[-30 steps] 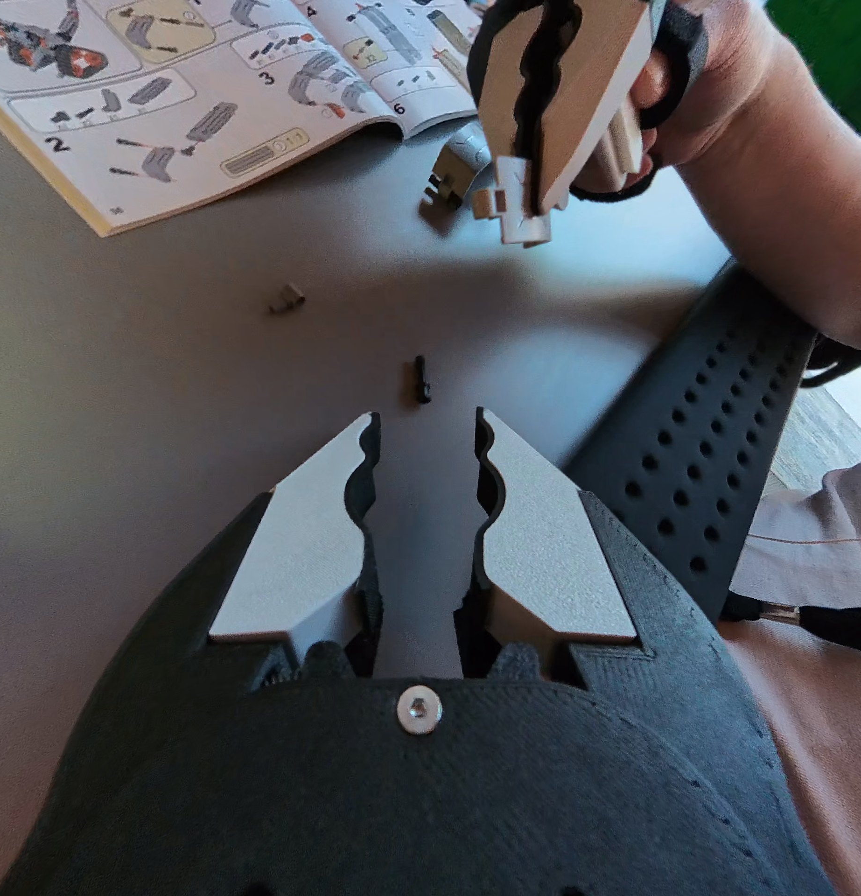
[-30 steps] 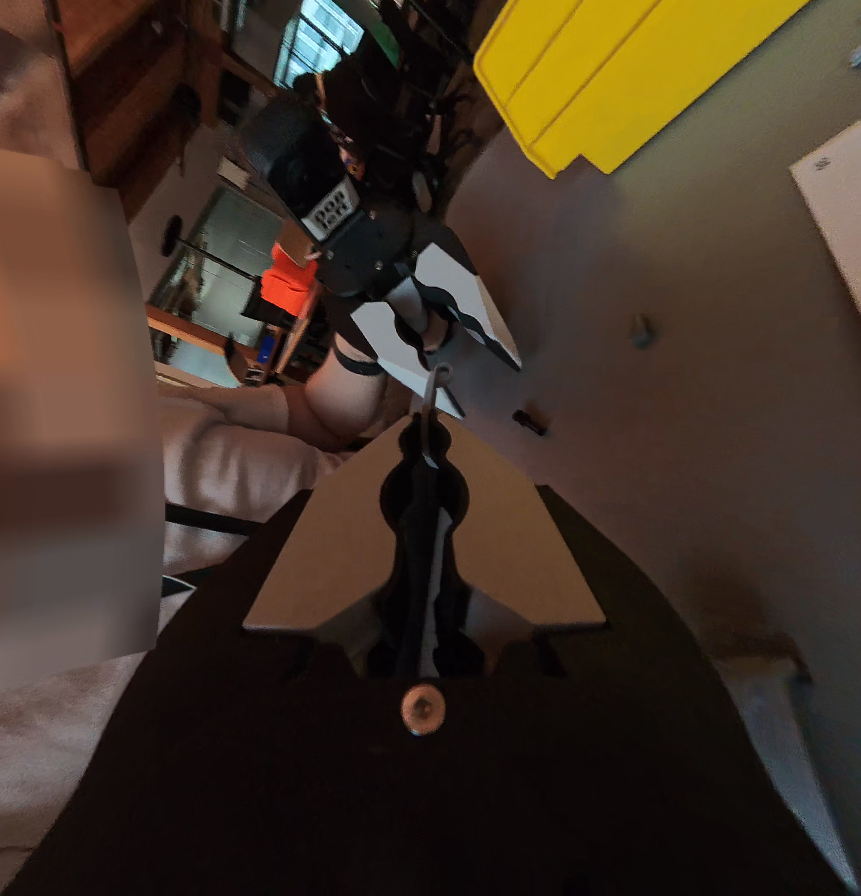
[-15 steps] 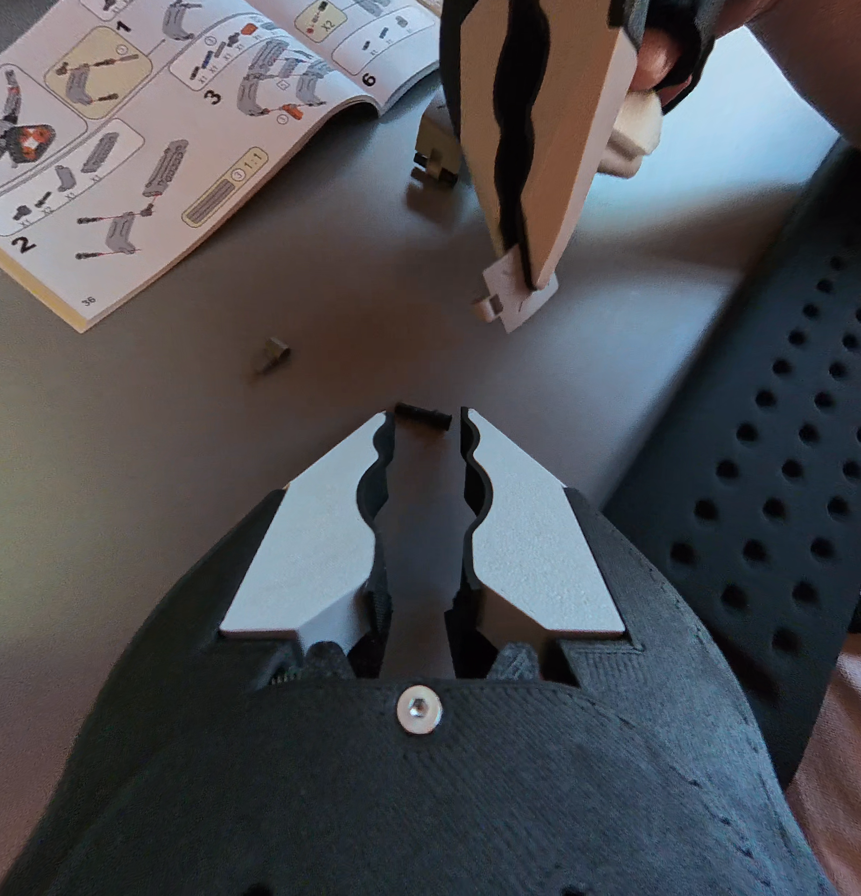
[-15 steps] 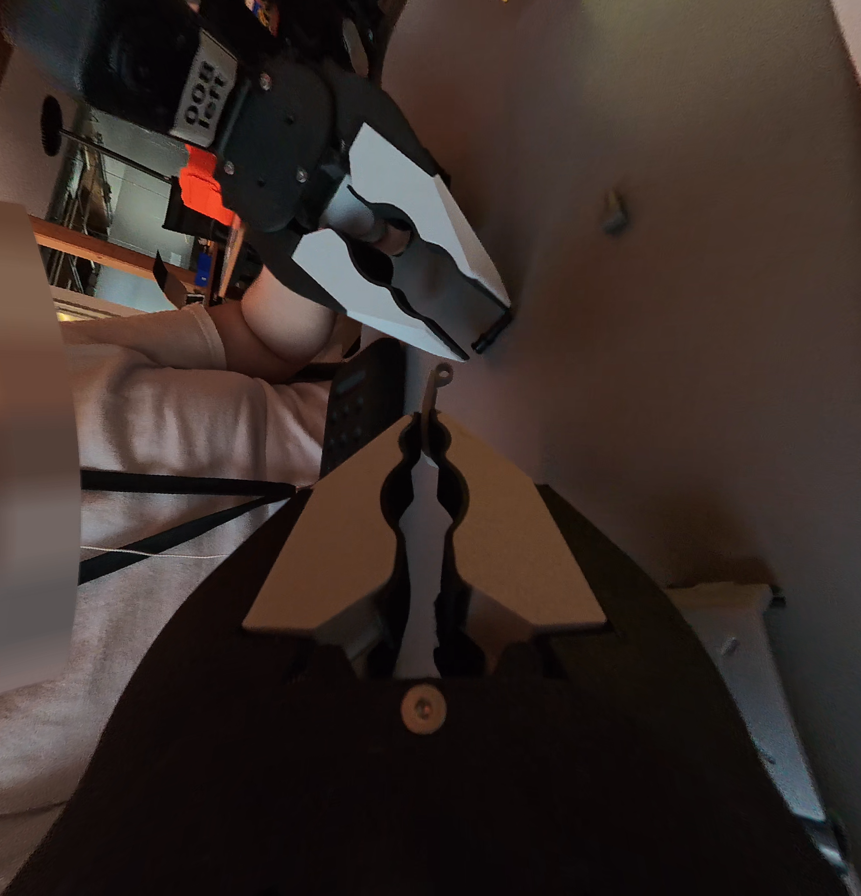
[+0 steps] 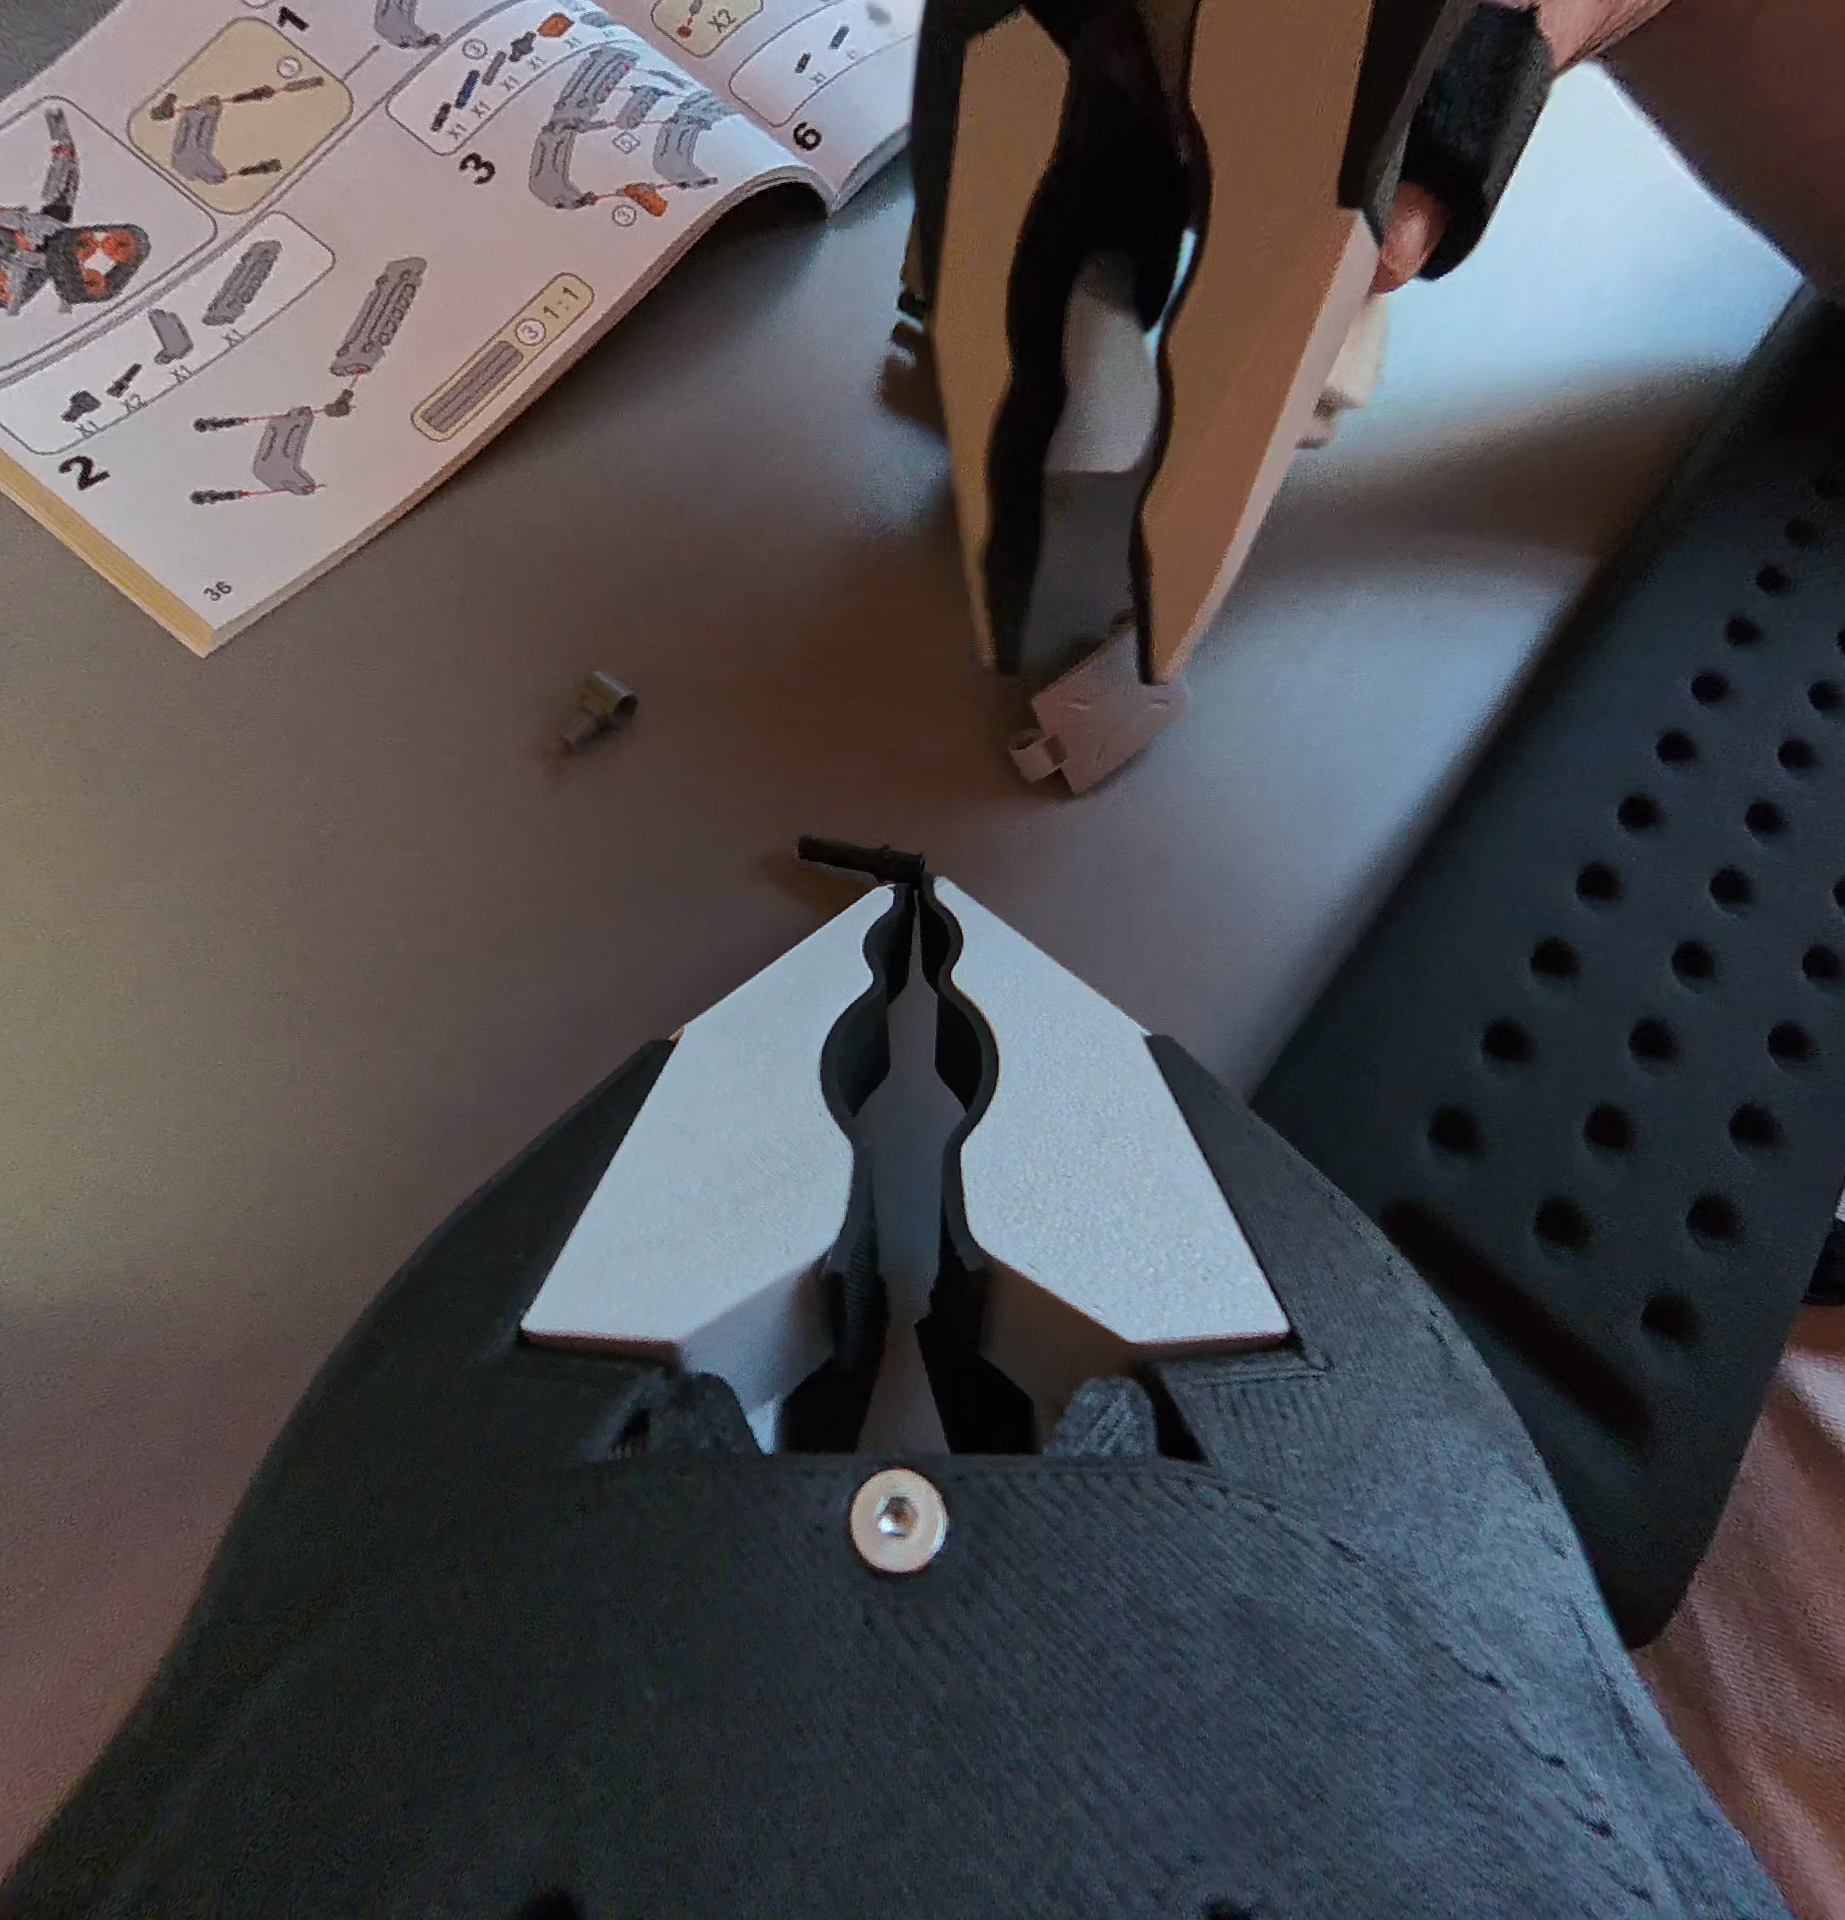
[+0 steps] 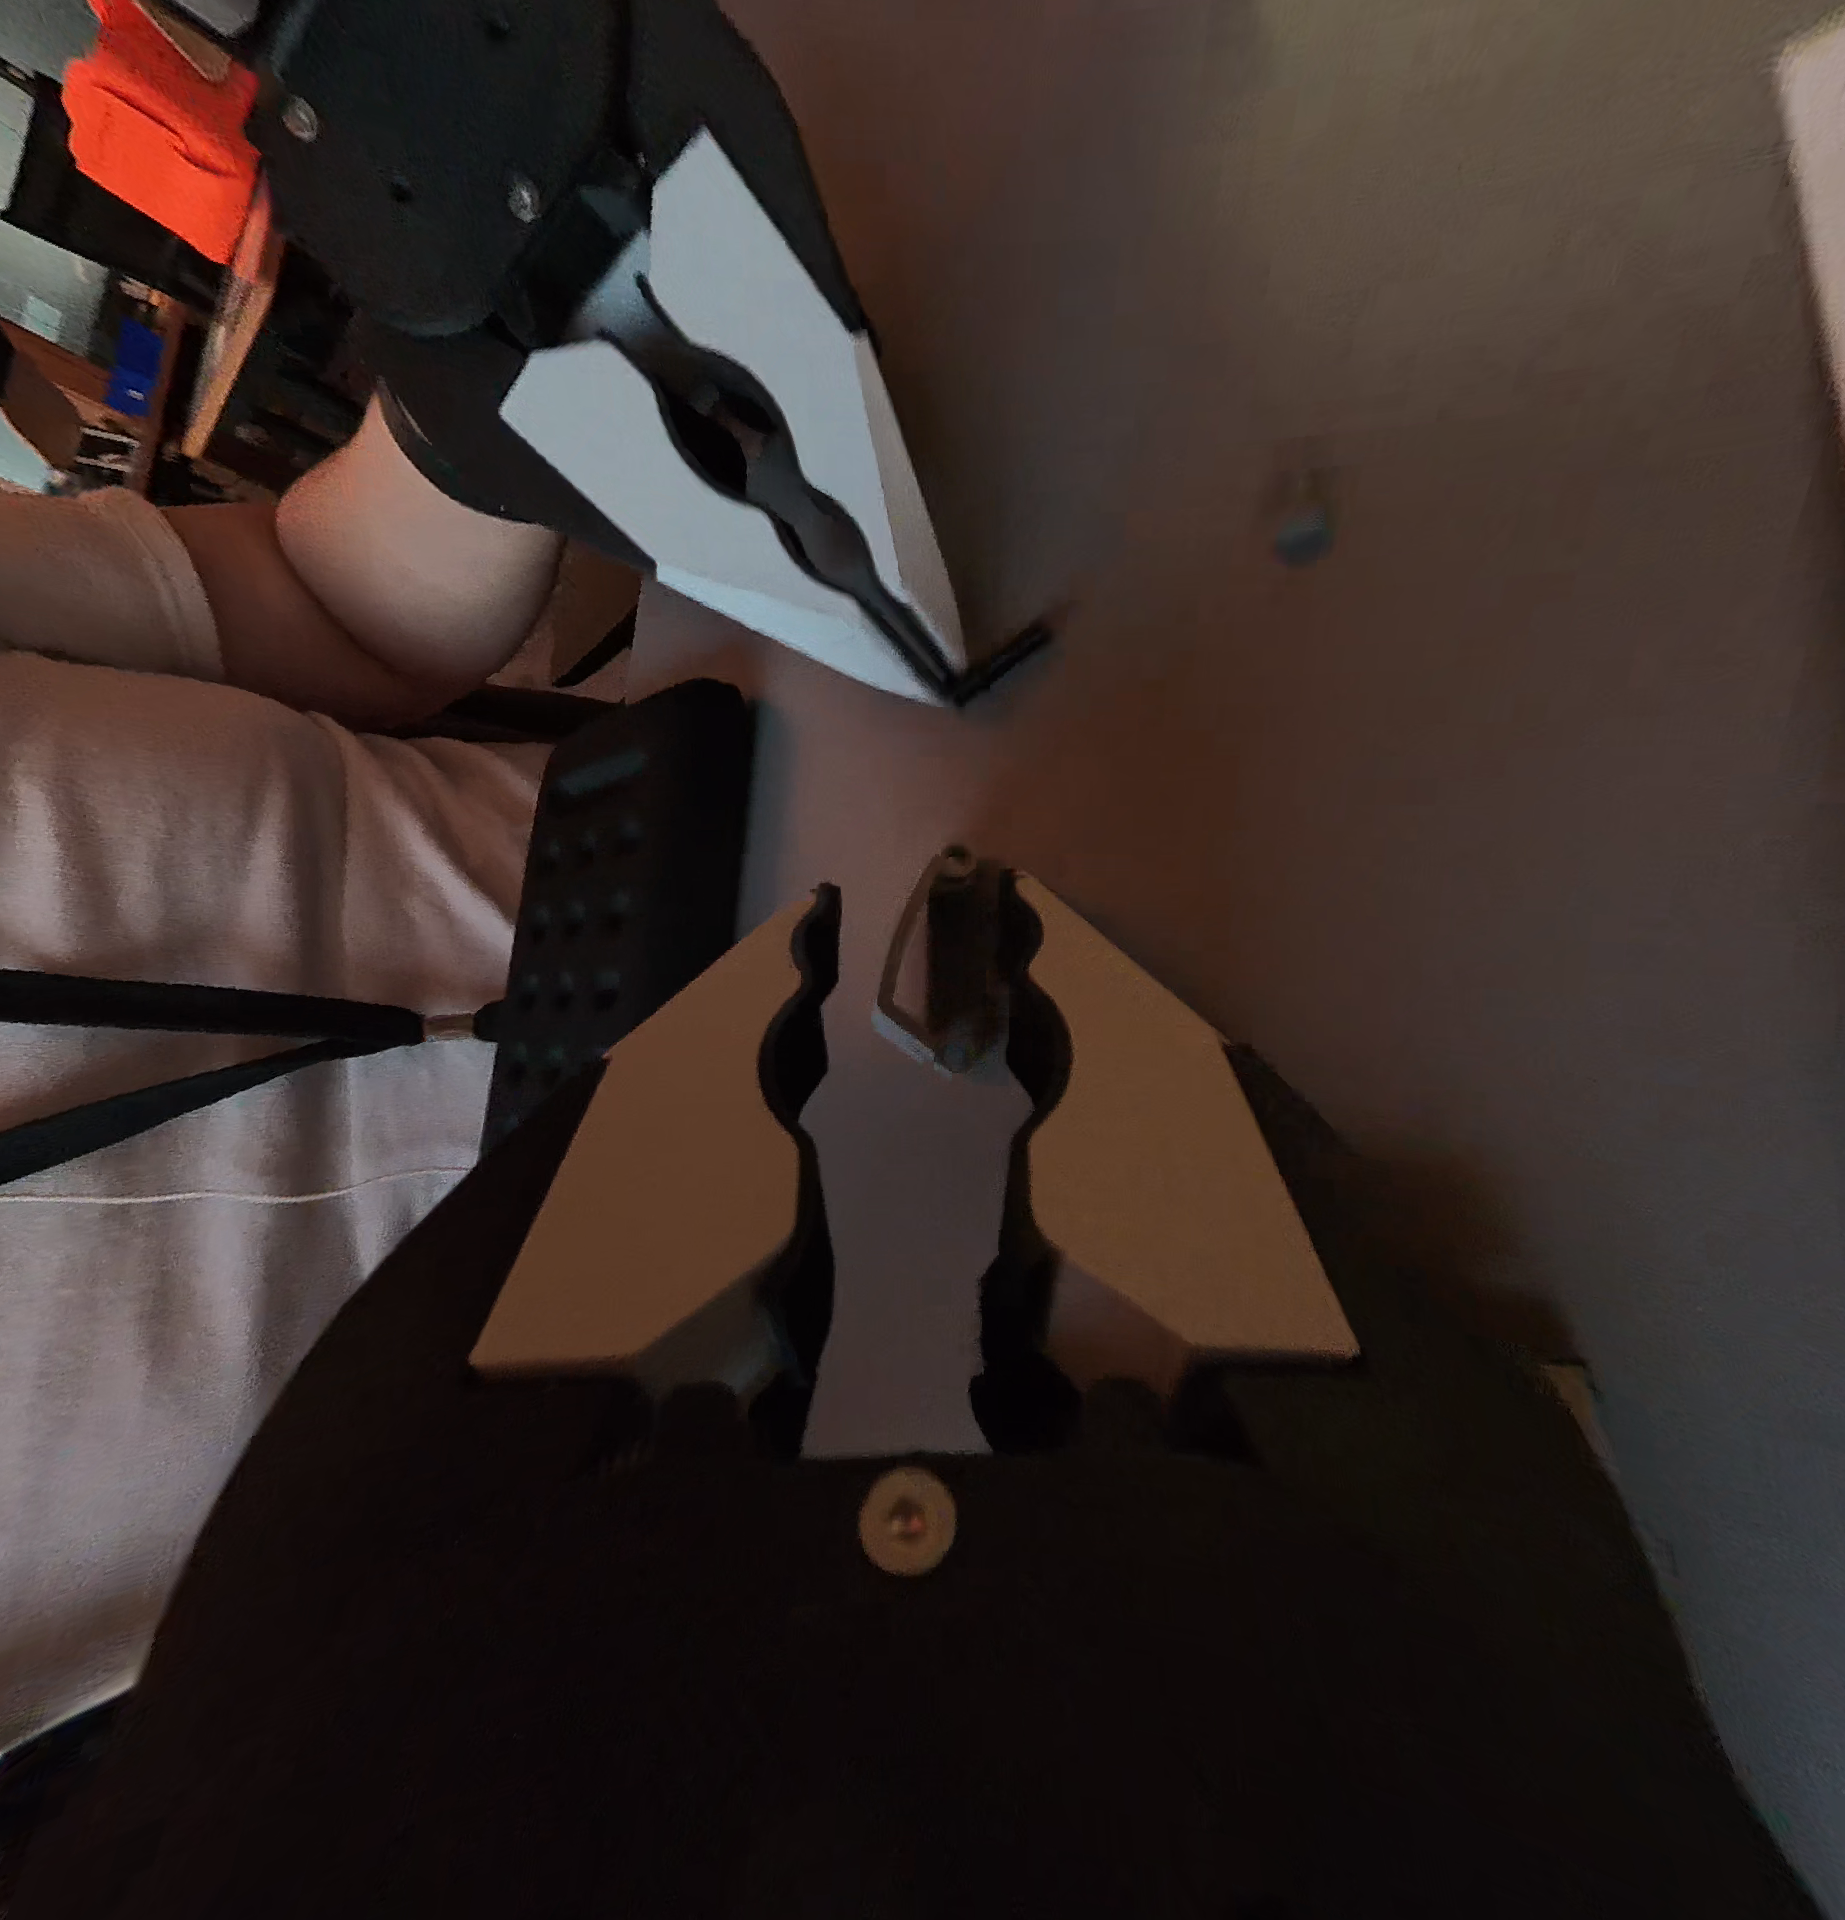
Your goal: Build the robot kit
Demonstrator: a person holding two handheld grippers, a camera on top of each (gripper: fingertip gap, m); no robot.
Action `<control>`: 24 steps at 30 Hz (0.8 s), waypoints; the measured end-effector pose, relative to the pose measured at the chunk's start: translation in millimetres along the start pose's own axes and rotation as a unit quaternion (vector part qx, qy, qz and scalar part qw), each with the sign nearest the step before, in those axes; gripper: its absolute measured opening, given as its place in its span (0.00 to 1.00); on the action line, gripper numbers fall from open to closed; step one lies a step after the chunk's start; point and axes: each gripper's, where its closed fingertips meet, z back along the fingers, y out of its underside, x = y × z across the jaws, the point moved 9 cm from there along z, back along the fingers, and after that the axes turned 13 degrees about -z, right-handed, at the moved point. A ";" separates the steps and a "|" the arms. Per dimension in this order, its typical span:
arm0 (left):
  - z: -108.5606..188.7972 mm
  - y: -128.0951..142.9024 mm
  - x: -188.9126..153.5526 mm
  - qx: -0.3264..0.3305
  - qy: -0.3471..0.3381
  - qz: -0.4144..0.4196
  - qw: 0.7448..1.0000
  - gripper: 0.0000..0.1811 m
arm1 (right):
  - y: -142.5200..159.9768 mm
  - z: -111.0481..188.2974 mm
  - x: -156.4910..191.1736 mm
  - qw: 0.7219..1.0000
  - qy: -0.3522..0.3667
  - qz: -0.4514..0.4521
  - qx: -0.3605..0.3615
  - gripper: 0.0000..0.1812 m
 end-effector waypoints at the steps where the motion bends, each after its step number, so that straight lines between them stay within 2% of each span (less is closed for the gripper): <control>1: 1.0 -1.4 -1.9 -0.008 0.004 0.001 1.000 0.00 | -3.9 1.5 4.6 0.999 0.011 0.026 -0.024 0.17; 4: 7.1 -10.0 -11.3 -0.034 0.022 -0.009 0.999 0.00 | -10.3 2.5 19.5 0.996 0.009 0.075 -0.055 0.18; 6: 14.7 -17.7 -20.3 -0.061 0.064 -0.012 0.996 0.00 | -8.3 4.1 35.0 0.977 0.020 0.201 -0.067 0.19; 7: 19.0 -21.0 -23.7 -0.074 0.093 -0.004 0.993 0.00 | -6.2 5.6 40.8 0.955 0.068 0.279 -0.076 0.19; 9: 28.3 -26.4 -29.4 -0.097 0.157 0.020 0.983 0.00 | 0.3 6.0 57.6 0.888 0.147 0.425 -0.099 0.19; 11: 36.0 -30.2 -31.9 -0.114 0.192 0.041 0.974 0.00 | 9.1 -0.4 72.8 0.824 0.189 0.525 -0.103 0.17; 12: 38.9 -31.6 -32.6 -0.120 0.202 0.046 0.971 0.00 | 13.2 -5.3 76.9 0.806 0.195 0.551 -0.091 0.12; 17: 46.0 -34.0 -32.9 -0.139 0.225 0.063 0.962 0.00 | 17.5 -17.2 89.5 0.788 0.190 0.579 -0.088 0.11; 20: 48.0 -35.0 -33.5 -0.152 0.240 0.070 0.956 0.00 | 19.3 -17.0 94.6 0.785 0.183 0.585 -0.089 0.03; 23: 50.1 -33.2 -25.2 -0.157 0.203 0.082 0.963 0.01 | 13.8 -14.2 88.6 0.818 0.192 0.536 -0.078 0.02; 24: 49.7 -32.1 -20.2 -0.150 0.168 0.086 0.970 0.12 | 10.6 -12.6 86.2 0.827 0.206 0.518 -0.077 0.02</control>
